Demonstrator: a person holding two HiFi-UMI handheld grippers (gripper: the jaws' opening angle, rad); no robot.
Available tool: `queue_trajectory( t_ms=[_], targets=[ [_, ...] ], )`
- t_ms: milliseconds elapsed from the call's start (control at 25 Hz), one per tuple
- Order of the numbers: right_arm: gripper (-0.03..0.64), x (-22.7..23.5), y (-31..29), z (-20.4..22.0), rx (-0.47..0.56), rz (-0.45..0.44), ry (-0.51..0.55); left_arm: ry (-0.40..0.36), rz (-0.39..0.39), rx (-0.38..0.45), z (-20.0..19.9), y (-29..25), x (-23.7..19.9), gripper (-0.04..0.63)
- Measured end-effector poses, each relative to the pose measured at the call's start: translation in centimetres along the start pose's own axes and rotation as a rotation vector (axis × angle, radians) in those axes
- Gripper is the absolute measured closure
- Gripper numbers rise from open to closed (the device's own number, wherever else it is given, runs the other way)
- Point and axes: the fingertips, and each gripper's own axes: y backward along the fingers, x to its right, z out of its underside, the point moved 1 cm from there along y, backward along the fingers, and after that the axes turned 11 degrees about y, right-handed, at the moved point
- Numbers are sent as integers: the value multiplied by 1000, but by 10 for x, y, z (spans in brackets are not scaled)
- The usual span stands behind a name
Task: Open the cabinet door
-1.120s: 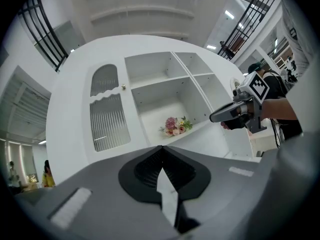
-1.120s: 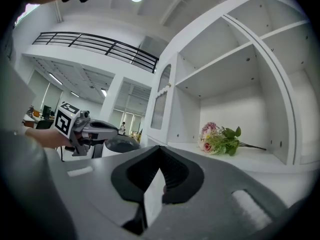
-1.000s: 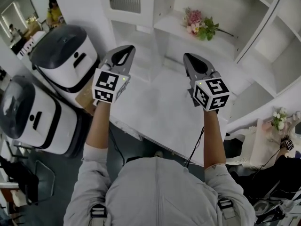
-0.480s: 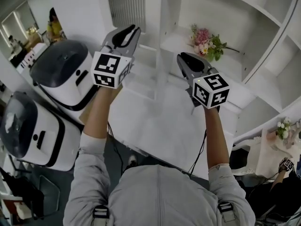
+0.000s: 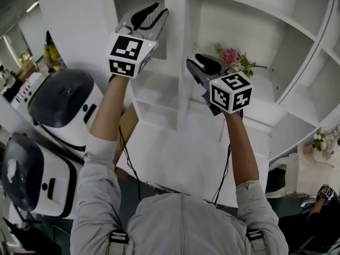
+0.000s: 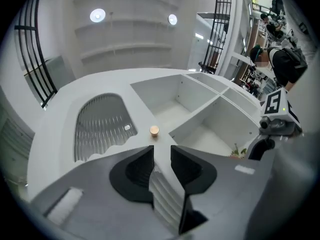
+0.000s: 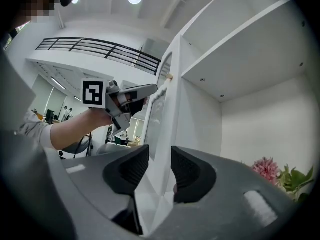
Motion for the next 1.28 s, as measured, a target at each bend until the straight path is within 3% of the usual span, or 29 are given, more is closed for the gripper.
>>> queue_trajectory(
  t_ms=[120,240,480,1200,1280],
  targets=[
    [472,5,-7,-4,2,14,-9,-12,14,25,-8,-13,-1,458],
    [469,7,-11,-9,5,14,-10,-85,17,42,-19,-23,2,450],
    [460,11,-21,-8,-11,24,-19,-154,7,7,-31,-42,-2,413],
    [460,13,-18,-10,-66,54,-20,-109,23,-26,-30,-58,-9,491],
    [460,12,-20,-11,-67,54,-19,-68,35,-14,-31,-55,-9,496]
  ],
)
